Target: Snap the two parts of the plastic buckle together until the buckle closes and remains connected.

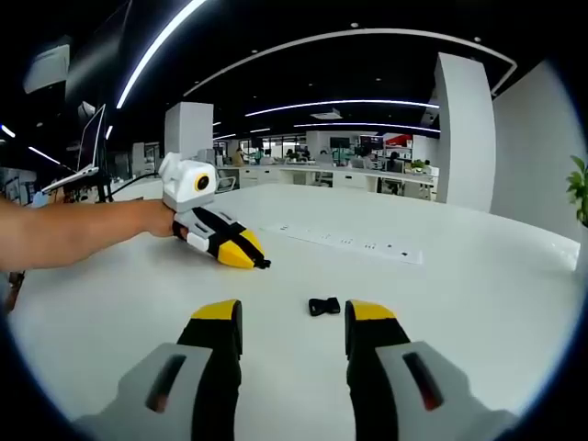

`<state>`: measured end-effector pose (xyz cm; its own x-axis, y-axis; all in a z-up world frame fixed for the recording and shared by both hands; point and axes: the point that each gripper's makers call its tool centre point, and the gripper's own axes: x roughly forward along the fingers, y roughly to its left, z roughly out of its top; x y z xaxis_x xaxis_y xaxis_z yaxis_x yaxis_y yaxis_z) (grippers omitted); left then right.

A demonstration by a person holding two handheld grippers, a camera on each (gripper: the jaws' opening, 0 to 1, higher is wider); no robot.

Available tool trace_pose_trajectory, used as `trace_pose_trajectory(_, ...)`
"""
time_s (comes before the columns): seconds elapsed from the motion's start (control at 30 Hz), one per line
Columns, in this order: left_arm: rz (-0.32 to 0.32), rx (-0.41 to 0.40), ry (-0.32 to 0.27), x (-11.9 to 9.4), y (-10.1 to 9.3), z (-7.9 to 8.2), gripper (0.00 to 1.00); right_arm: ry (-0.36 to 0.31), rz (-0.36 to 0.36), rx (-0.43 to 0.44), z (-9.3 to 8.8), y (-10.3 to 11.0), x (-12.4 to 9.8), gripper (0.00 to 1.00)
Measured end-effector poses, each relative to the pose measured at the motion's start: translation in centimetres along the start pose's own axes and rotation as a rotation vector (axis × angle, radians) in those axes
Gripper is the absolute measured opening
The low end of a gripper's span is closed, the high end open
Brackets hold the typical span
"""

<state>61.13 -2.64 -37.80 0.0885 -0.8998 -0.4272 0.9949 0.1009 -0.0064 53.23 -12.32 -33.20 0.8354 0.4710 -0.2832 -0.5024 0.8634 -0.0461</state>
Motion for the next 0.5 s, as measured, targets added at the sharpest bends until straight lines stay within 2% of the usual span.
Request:
trace_pose_trajectory(0.23,0.053,-0.033,-0.001,-0.14,0.25,-0.02,0.10,0.002,0.002,-0.005,-0.06,0.21,-0.04,0.44)
trace_pose_trajectory(0.5,0.057,-0.036,0.032,-0.44,0.34,-0.07,0.10,0.000,0.001,-0.008,-0.02,0.41,-0.31,0.44)
